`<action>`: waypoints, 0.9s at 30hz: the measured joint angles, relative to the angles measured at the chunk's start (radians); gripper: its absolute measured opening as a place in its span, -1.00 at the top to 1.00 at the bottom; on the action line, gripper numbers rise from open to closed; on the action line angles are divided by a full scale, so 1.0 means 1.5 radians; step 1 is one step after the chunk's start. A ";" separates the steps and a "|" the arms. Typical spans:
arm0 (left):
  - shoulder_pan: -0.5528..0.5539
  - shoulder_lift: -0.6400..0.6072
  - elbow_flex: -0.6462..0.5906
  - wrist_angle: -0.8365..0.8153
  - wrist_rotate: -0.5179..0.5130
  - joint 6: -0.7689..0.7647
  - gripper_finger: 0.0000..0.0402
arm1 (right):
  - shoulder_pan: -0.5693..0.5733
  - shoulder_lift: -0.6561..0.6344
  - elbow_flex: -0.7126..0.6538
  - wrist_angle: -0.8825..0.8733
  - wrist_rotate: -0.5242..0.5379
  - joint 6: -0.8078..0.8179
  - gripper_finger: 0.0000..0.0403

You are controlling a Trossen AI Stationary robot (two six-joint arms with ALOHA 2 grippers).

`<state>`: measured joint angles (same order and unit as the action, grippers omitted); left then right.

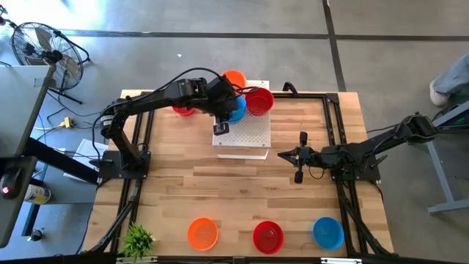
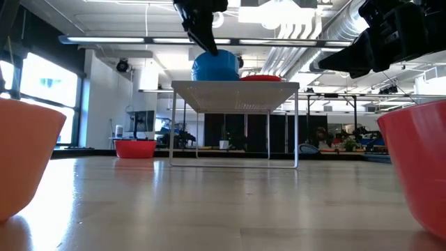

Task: Pick & Place Mini bowls
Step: Stack the blue bowl on top of the blue bowls on the shelf

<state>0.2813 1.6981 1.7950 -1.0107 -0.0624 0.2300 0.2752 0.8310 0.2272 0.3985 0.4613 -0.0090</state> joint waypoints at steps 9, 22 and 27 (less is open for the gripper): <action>-0.005 0.000 0.000 -0.023 -0.021 0.021 0.97 | 0.000 0.000 0.000 0.000 0.000 -0.002 0.99; -0.005 0.013 0.000 -0.035 -0.052 0.018 0.93 | 0.000 0.000 0.000 -0.004 0.000 -0.007 0.99; -0.005 0.012 0.000 -0.035 -0.051 0.016 0.74 | 0.000 0.000 0.000 -0.007 0.000 -0.006 1.00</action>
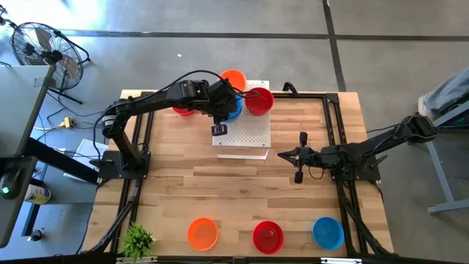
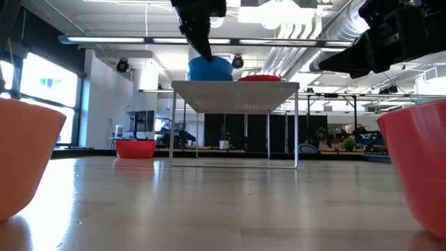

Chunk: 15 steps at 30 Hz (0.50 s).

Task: Pick & Place Mini bowls
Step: Stack the blue bowl on top of the blue bowls on the shelf, then stack the red bowl on top of the red bowls on the shelf

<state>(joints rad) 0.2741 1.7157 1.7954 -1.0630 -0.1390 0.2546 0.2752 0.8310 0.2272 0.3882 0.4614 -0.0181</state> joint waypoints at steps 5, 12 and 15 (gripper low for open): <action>0.000 -0.001 0.000 -0.014 -0.001 -0.002 0.53 | 0.000 0.000 0.000 0.000 0.000 0.000 0.99; -0.009 -0.025 -0.007 -0.018 0.023 0.000 0.61 | 0.000 0.000 0.000 -0.003 0.000 0.001 0.99; -0.018 -0.039 -0.022 0.006 0.063 -0.004 0.78 | 0.000 0.000 0.000 -0.003 -0.004 0.009 1.00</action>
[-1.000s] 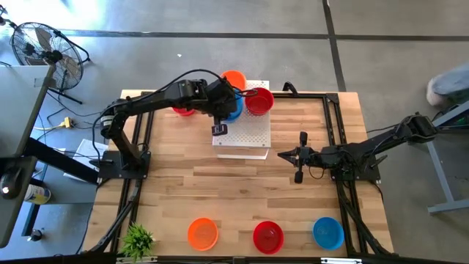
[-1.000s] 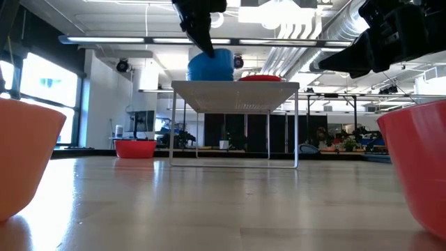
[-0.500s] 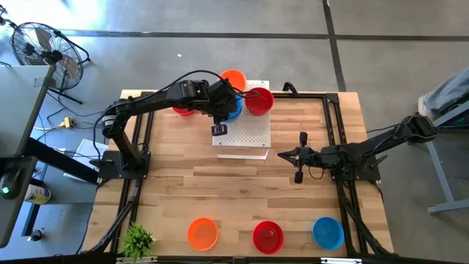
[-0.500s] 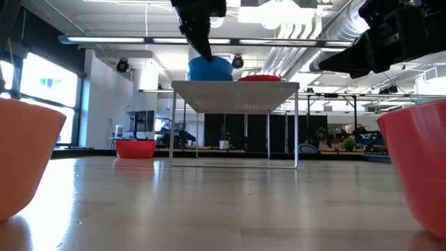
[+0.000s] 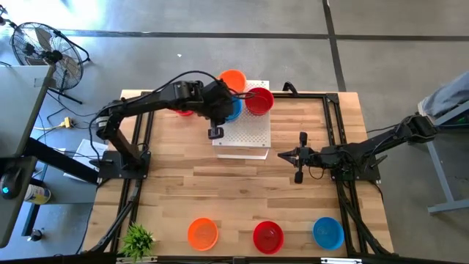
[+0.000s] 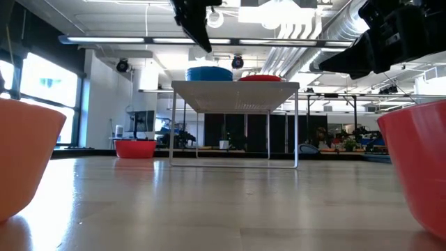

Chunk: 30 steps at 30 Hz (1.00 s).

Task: Pick & Place Mini bowls
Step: Stack the red bowl on top of the red bowls on the shelf

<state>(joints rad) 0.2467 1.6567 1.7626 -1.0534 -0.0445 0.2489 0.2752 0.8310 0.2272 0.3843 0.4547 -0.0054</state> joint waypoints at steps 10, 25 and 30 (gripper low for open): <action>-0.024 -0.167 -0.255 0.245 0.058 0.005 0.96 | 0.000 0.000 0.000 -0.028 -0.014 0.044 1.00; -0.025 -0.474 -0.772 0.770 0.054 -0.081 0.99 | 0.002 0.010 0.025 -0.055 0.029 0.131 0.97; -0.025 -0.504 -0.902 0.952 0.053 -0.100 0.99 | 0.025 0.013 0.109 -0.189 0.037 0.178 0.87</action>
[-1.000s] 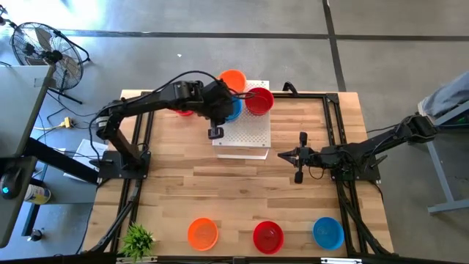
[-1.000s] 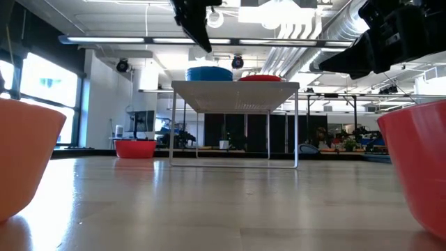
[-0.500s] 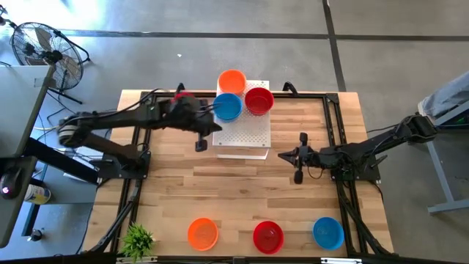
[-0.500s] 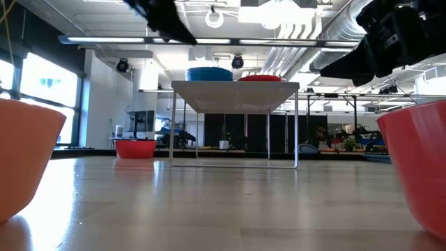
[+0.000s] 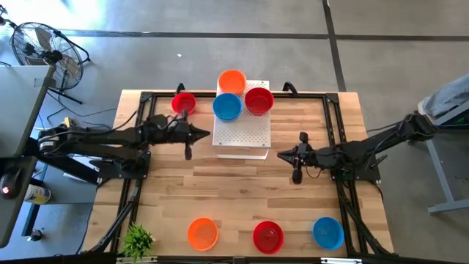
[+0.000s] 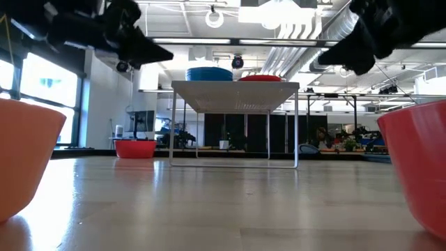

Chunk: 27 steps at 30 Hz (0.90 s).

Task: Pick & Place Mini bowls
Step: Stack the red bowl on top of the red bowls on the shelf

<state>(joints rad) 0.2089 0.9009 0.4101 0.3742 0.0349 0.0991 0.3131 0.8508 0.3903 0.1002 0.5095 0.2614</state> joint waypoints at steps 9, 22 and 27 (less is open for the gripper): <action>0.000 0.001 -0.123 0.178 -0.013 -0.033 0.99 | 0.090 0.126 0.186 -0.281 -0.033 0.213 0.63; 0.000 0.001 -0.123 0.172 -0.018 -0.035 0.99 | 0.187 0.447 0.368 -0.313 -0.241 0.481 0.13; 0.000 0.001 -0.123 0.167 -0.018 -0.035 0.99 | 0.208 0.533 0.442 -0.314 -0.298 0.490 0.03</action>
<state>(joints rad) 0.2089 0.9026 0.2253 0.6241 0.0083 0.0471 0.6251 1.6508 1.0527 -0.3706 0.0630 0.9959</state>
